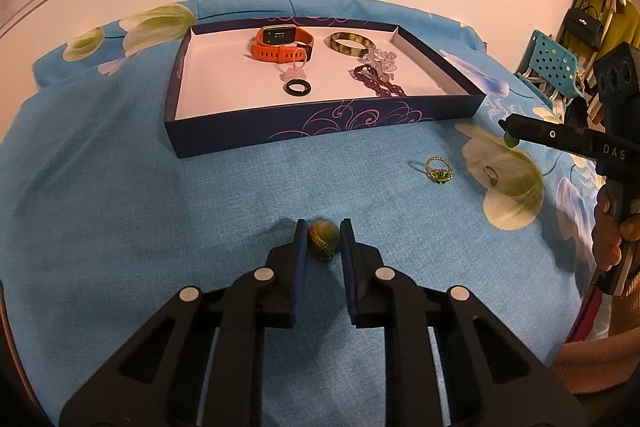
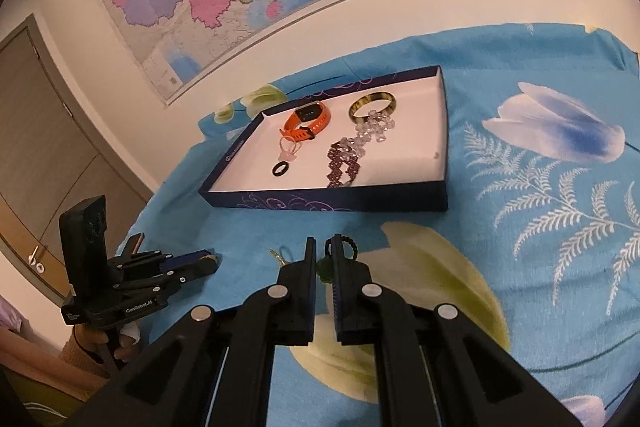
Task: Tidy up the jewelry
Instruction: 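Carry the green bead and pendant into the tray and open both tools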
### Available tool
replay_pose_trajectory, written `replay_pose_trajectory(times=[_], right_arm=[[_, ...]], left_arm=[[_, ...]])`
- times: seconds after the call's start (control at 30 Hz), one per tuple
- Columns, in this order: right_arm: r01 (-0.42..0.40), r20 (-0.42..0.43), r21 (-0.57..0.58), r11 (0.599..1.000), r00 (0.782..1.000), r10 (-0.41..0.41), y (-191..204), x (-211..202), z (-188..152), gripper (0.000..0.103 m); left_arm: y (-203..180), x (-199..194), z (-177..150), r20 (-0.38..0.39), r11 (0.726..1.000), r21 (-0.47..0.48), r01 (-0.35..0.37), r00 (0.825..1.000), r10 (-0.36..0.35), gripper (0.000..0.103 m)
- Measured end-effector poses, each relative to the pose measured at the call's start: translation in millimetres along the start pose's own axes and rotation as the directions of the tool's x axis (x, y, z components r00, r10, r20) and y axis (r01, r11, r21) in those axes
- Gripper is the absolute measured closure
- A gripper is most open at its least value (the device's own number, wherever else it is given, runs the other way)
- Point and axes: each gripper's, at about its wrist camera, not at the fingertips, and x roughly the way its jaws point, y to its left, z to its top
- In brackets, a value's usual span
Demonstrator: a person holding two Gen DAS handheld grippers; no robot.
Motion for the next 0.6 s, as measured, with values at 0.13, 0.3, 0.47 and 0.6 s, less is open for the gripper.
replay_pose_trajectory(times=[0.13,0.3,0.47,0.6], right_arm=[[0.0,0.011,-0.021,1.0,1.0,0.0,5.4,0.1,4.5,0.097],[-0.009,0.026,-0.047,0.999,1.0,0.01,11.4,1.0,13.5,0.097],[-0.01,0.036,-0.071,0.997,0.999,0.012,15.6,6.7,24.0,0.097],[-0.011,0.043,-0.085,0.996,0.999,0.015,17.2,12.3,34.1,0.097]], left_arm=[[0.1,-2.7,2.1,0.008,1.0,-0.001,0.001,1.0,-0.001,0.087],[0.6,-9.8,9.9,0.034,1.0,0.005,0.011,0.999,-0.011,0.087],[2.0,-14.1,24.5,0.061,1.0,0.008,0.027,0.998,-0.027,0.087],[-0.5,-17.1,41.8,0.098,0.999,0.028,0.022,0.995,-0.025,0.087]])
